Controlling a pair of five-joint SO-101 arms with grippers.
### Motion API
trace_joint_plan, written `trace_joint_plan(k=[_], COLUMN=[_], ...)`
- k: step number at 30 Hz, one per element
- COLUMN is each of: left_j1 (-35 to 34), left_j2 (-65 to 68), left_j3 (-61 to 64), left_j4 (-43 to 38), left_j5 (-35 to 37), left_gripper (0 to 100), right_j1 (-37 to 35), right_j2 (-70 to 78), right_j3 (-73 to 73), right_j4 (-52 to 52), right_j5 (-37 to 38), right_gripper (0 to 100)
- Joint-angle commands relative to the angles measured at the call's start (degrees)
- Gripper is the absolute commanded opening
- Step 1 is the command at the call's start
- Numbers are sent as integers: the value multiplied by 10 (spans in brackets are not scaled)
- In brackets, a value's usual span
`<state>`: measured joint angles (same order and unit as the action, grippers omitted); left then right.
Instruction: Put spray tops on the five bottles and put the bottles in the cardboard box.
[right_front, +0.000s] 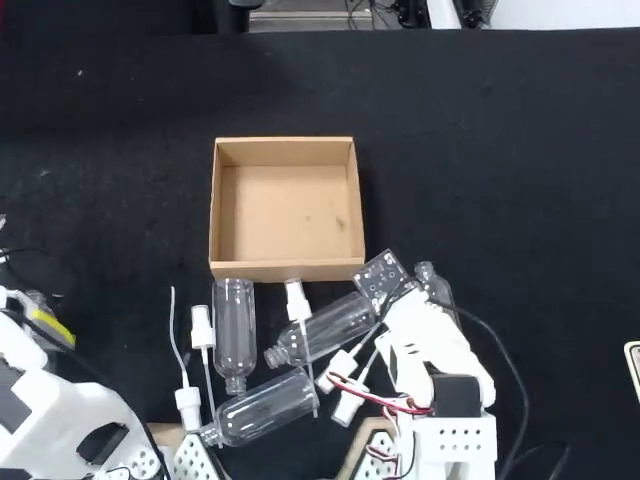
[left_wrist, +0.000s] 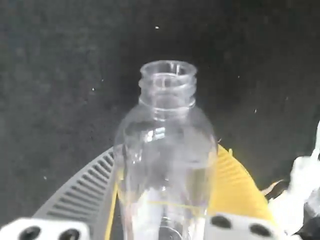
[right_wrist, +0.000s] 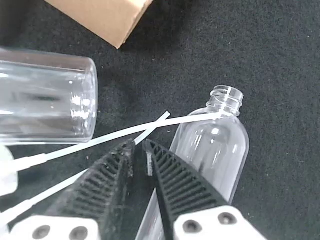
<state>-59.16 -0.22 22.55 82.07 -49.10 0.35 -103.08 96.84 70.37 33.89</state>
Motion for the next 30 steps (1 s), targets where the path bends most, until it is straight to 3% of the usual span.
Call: trace_joint_plan(k=[1, 9, 16, 21, 30], left_j1=[4, -23, -24, -2, 5], left_j2=[-13, -19, -54, -58, -55], left_j3=[9, 109, 87, 65, 61], left_j4=[4, -128, -94, -96, -90], left_j5=[-50, -94, -112, -114, -134], left_gripper=[223, 205, 212, 335, 310], right_j1=[-4, -4, -4, -4, -3], right_j2=[-40, -39, -39, -39, -39], right_j3=[-3, -3, -3, -3, -3], right_j4=[4, 4, 4, 4, 4], right_j5=[3, 3, 3, 3, 3], right_gripper=[12, 12, 12, 12, 12])
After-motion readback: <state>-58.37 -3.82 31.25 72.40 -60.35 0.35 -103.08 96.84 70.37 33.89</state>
